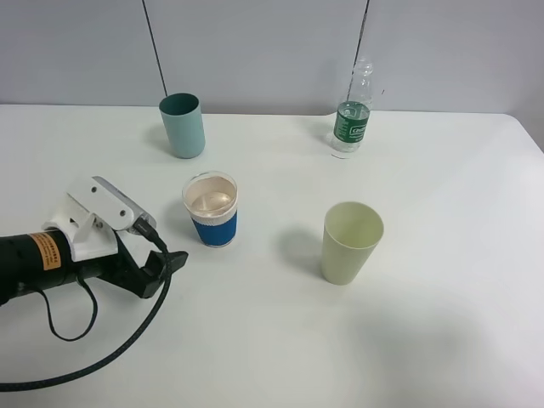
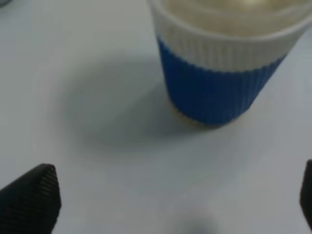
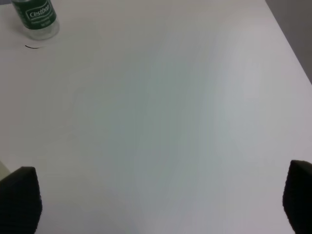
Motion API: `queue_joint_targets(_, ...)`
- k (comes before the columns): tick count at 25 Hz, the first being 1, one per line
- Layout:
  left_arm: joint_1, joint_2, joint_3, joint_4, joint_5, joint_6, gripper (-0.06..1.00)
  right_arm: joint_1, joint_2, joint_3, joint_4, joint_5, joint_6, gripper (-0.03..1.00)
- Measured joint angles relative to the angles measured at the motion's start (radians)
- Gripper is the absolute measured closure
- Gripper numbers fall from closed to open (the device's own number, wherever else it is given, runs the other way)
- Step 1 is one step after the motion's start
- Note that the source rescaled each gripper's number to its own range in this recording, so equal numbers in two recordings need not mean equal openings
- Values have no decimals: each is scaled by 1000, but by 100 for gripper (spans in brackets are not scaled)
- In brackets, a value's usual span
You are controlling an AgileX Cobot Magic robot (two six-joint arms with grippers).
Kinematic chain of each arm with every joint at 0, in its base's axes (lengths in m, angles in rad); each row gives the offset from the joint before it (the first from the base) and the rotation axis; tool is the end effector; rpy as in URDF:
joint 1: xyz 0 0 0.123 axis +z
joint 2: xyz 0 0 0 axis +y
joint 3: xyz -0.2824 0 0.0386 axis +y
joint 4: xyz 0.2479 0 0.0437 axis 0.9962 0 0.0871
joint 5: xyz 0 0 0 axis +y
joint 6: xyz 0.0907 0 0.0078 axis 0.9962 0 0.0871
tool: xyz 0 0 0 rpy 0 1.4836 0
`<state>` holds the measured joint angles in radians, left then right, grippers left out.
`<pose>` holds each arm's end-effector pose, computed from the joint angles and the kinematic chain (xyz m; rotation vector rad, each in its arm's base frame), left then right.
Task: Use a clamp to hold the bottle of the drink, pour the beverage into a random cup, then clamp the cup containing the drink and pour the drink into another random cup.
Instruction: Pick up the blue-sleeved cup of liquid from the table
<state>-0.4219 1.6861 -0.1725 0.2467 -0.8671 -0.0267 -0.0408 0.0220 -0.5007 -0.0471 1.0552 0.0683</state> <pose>0.1789 -0.0988 0.1054 0.6976 2.0406 -0.3678 -0.0015 -0.0037 0.2780 0.1137 2.0563 -0.0396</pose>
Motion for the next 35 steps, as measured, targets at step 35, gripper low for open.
queue_joint_targets(35,0,398,-224,92,-337,-4,-6,0,0,0,0,0,0,-3)
